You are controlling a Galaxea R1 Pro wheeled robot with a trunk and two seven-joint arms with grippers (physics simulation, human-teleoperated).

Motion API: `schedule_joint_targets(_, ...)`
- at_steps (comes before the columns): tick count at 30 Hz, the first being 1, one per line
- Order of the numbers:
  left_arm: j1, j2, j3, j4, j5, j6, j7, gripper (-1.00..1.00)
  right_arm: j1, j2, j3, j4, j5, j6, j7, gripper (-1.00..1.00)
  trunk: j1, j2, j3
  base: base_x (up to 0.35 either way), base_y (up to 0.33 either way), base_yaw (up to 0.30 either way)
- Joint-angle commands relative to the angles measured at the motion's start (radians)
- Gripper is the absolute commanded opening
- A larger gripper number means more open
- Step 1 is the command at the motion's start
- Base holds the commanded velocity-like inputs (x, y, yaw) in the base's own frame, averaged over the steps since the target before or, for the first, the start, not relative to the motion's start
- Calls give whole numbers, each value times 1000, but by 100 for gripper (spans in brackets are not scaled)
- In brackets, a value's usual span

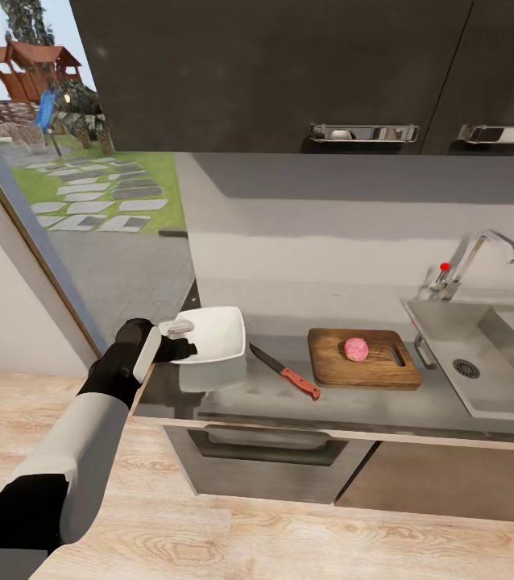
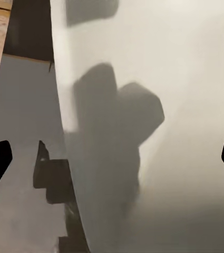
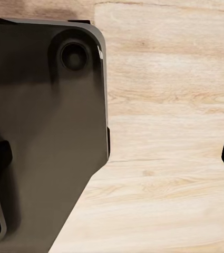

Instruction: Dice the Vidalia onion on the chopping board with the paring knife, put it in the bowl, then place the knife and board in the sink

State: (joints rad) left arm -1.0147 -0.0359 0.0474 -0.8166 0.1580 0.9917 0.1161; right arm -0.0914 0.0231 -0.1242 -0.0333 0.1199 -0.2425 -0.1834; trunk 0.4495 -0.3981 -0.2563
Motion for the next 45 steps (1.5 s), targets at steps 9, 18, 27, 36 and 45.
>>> schedule_joint_targets(9,-1,-1,2,-27,11,6,11,100,-1,1,-8,1,10,-3,-4,100,1,-2,-2,0,0,0)
schedule_joint_targets(18,-1,0,-1,-146,11,11,13,100,-1,1,-8,0,10,-3,-4,100,1,-2,-2,0,0,0)
schedule_joint_targets(27,-1,1,-1,-268,11,16,14,100,-1,1,-9,-1,10,-3,-4,100,1,-2,-2,0,0,0)
schedule_joint_targets(36,-1,2,-1,-263,12,16,14,100,-1,1,-9,-2,10,-3,-4,100,1,-2,-2,-194,0,0)
schedule_joint_targets(45,-1,2,-1,-238,11,15,14,100,-1,1,-9,-2,10,-3,-4,100,1,-2,-2,-324,0,0)
